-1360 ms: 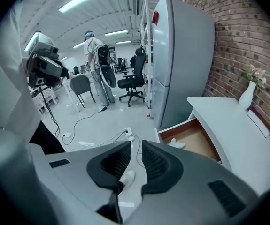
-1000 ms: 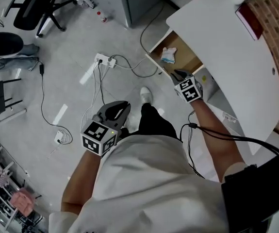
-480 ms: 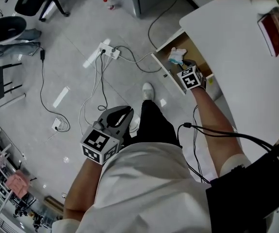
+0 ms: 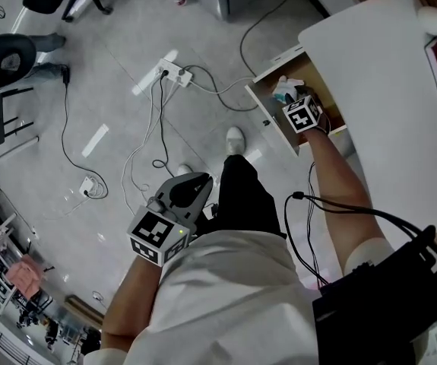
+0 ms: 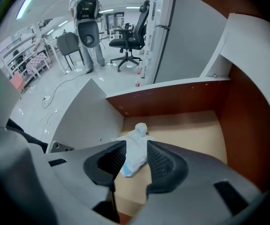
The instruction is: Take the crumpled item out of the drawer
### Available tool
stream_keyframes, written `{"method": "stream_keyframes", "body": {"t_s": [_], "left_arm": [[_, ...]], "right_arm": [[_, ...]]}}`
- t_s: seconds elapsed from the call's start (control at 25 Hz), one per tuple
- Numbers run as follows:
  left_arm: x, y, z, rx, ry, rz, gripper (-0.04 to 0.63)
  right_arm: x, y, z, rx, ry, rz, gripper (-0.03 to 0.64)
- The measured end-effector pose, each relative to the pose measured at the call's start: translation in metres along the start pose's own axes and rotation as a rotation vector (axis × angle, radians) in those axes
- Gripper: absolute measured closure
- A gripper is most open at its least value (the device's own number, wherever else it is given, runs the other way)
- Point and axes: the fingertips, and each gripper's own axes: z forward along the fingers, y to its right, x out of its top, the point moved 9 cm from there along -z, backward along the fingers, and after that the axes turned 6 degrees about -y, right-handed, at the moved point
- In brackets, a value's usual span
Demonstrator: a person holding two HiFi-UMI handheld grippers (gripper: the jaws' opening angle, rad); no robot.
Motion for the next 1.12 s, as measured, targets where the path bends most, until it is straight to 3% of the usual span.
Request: {"method": "stream_keyframes", "body": {"t_s": [0.48,0.76,1.12], "left_arm": [[0.002,-0.007,-0.003,0.014,0.003,-0.021,0.569],[0.003,-0.015,-0.010,0.022,0.016,-0.040,0.569],[0.002,-0.023,-0.015,-0.015,0.021,-0.010,0.569]], "right_arm": [[0.003,0.009,0.019,-0.021,-0.110,-0.071,0.467],[0.007,0.011,0.016,-0.035,-0.121,-0.037,0.556],[0.013,0.006,-0.002,-0.058,-0.092,0.050,0.577]]}}
